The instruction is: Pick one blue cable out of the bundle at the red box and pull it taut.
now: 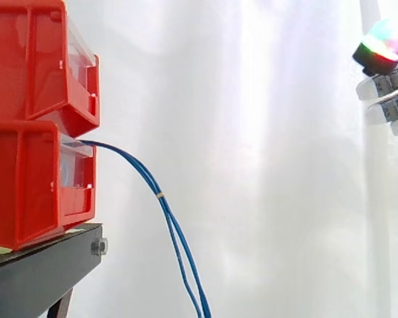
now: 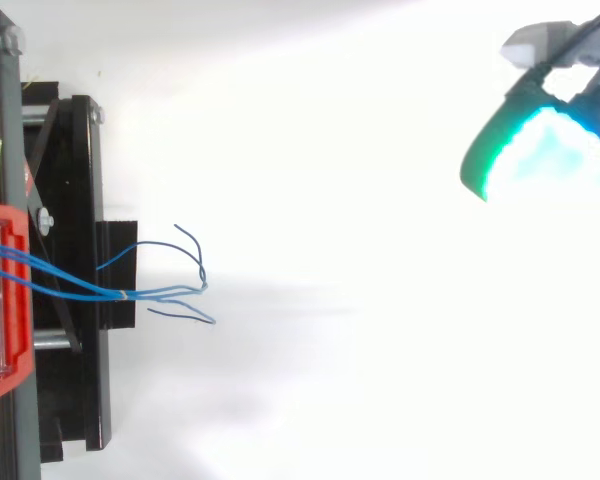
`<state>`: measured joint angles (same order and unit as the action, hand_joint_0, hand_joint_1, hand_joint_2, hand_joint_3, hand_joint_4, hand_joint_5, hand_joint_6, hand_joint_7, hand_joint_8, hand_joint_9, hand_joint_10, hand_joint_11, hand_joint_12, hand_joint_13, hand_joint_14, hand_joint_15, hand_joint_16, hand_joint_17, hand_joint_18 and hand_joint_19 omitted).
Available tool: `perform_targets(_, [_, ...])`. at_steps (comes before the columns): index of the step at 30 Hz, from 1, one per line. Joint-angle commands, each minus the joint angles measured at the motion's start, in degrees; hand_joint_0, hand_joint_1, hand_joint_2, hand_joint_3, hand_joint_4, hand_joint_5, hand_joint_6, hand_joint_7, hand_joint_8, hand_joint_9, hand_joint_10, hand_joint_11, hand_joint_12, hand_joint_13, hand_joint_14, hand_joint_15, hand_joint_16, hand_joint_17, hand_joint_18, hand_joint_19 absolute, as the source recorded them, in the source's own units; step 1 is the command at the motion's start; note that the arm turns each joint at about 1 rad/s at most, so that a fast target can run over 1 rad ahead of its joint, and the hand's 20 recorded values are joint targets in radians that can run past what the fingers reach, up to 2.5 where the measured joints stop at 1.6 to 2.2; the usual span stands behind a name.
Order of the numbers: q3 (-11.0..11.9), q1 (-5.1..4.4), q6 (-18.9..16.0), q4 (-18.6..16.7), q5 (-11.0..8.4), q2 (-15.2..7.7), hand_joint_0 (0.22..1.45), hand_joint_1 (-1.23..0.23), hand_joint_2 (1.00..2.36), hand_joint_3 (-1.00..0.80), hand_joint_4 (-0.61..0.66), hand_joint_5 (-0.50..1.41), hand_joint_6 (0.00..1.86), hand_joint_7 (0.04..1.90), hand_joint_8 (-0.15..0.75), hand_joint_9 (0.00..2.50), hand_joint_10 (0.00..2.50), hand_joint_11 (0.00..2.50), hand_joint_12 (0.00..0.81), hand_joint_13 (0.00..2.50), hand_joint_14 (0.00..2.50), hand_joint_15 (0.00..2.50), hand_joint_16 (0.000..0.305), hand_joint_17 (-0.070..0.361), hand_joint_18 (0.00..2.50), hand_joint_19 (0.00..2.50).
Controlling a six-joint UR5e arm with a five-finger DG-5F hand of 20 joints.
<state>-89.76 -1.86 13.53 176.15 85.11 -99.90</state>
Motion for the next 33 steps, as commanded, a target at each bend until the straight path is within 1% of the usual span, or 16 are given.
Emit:
perform_targets(1, [0.02, -0.33, -0.17, -1.33, -1.35, -1.70, 0.48, -0.65, 1.00, -0.50, 0.16, -0.25, 0.50, 0.60, 0.233, 0.16, 0.00, 0.00, 0.328, 0.04, 0.00, 0.01, 0.057, 0.128, 0.00, 0.03])
perform_targets(4, [0.02, -0.42, -0.34, -1.69, -1.17, -3.98, 0.48, -0.66, 1.00, -0.50, 0.18, -0.24, 0.50, 0.61, 0.245, 0.20, 0.00, 0.00, 0.329, 0.07, 0.00, 0.02, 0.056, 0.127, 0.00, 0.05])
perform_targets(5, [0.02, -0.42, -0.78, -2.92, -1.17, -5.83, 0.48, -0.67, 1.00, -0.50, 0.19, -0.24, 0.50, 0.62, 0.248, 0.21, 0.00, 0.00, 0.332, 0.08, 0.00, 0.03, 0.056, 0.127, 0.00, 0.06])
perform_targets(9, [0.02, -0.51, -1.05, -5.82, -1.00, -7.06, 0.47, -0.70, 1.00, -0.50, 0.19, -0.24, 0.50, 0.63, 0.252, 0.22, 0.00, 0.00, 0.337, 0.10, 0.00, 0.04, 0.057, 0.128, 0.00, 0.06])
perform_targets(10, [0.02, -0.69, -1.05, -7.75, -1.00, -7.59, 0.47, -0.71, 1.00, -0.50, 0.19, -0.24, 0.50, 0.64, 0.254, 0.22, 0.00, 0.00, 0.338, 0.10, 0.00, 0.04, 0.058, 0.130, 0.00, 0.05])
perform_targets(12, [0.02, -0.69, -0.96, -8.63, -1.17, -8.20, 0.47, -0.72, 1.00, -0.50, 0.20, -0.23, 0.50, 0.64, 0.254, 0.22, 0.00, 0.00, 0.340, 0.10, 0.00, 0.04, 0.059, 0.132, 0.00, 0.05])
perform_targets(14, [0.02, -0.69, -1.14, -10.12, -1.17, -10.40, 0.46, -0.73, 1.00, -0.50, 0.20, -0.23, 0.50, 0.64, 0.255, 0.22, 0.00, 0.00, 0.339, 0.10, 0.00, 0.04, 0.059, 0.132, 0.00, 0.05])
perform_targets(15, [0.02, -0.69, -1.49, -11.09, -1.00, -12.16, 0.46, -0.73, 1.00, -0.50, 0.20, -0.23, 0.50, 0.65, 0.255, 0.22, 0.00, 0.00, 0.340, 0.10, 0.00, 0.04, 0.059, 0.132, 0.00, 0.05])
perform_targets(17, [0.02, -0.69, -2.01, -12.06, -1.00, -13.12, 0.47, -0.73, 1.00, -0.50, 0.20, -0.23, 0.50, 0.65, 0.254, 0.22, 0.00, 0.00, 0.340, 0.10, 0.00, 0.05, 0.059, 0.132, 0.00, 0.05])
perform_targets(18, [0.02, -0.77, -2.81, -13.38, -1.00, -13.91, 0.47, -0.73, 1.00, -0.50, 0.20, -0.23, 0.50, 0.65, 0.254, 0.22, 0.00, 0.00, 0.340, 0.10, 0.00, 0.05, 0.059, 0.133, 0.00, 0.05])
perform_targets(21, [0.02, -0.77, -3.86, -16.54, -0.91, -14.62, 0.47, -0.74, 1.00, -0.50, 0.20, -0.23, 0.50, 0.66, 0.253, 0.20, 0.00, 0.00, 0.340, 0.10, 0.00, 0.05, 0.059, 0.132, 0.00, 0.05])
perform_targets(23, [0.02, -0.86, -3.51, -18.83, -1.26, -14.71, 0.47, -0.74, 1.00, -0.50, 0.20, -0.23, 0.50, 0.66, 0.252, 0.19, 0.00, 0.00, 0.342, 0.10, 0.00, 0.05, 0.059, 0.132, 0.00, 0.05])
perform_targets(25, [0.02, -0.86, -2.72, -19.18, -1.79, -15.32, 0.47, -0.74, 1.00, -0.50, 0.20, -0.23, 0.50, 0.66, 0.251, 0.19, 0.00, 0.00, 0.342, 0.10, 0.00, 0.05, 0.058, 0.131, 0.00, 0.05])
perform_targets(26, [0.02, -0.95, -2.54, -19.35, -2.93, -15.76, 0.47, -0.74, 1.00, -0.50, 0.20, -0.23, 0.50, 0.67, 0.251, 0.19, 0.00, 0.00, 0.341, 0.10, 0.00, 0.05, 0.059, 0.132, 0.00, 0.05])
perform_targets(30, [0.02, -0.95, -2.81, -20.14, -5.22, -17.17, 0.47, -0.75, 1.00, -0.50, 0.20, -0.23, 0.50, 0.68, 0.250, 0.18, 0.00, 0.00, 0.340, 0.10, 0.00, 0.05, 0.059, 0.132, 0.00, 0.05])
perform_targets(33, [0.29, -1.12, -2.72, -23.13, -5.74, -19.54, 0.47, -0.75, 1.00, -0.50, 0.21, -0.23, 0.50, 0.69, 0.249, 0.17, 0.00, 0.00, 0.341, 0.10, 0.00, 0.05, 0.058, 0.131, 0.00, 0.05])
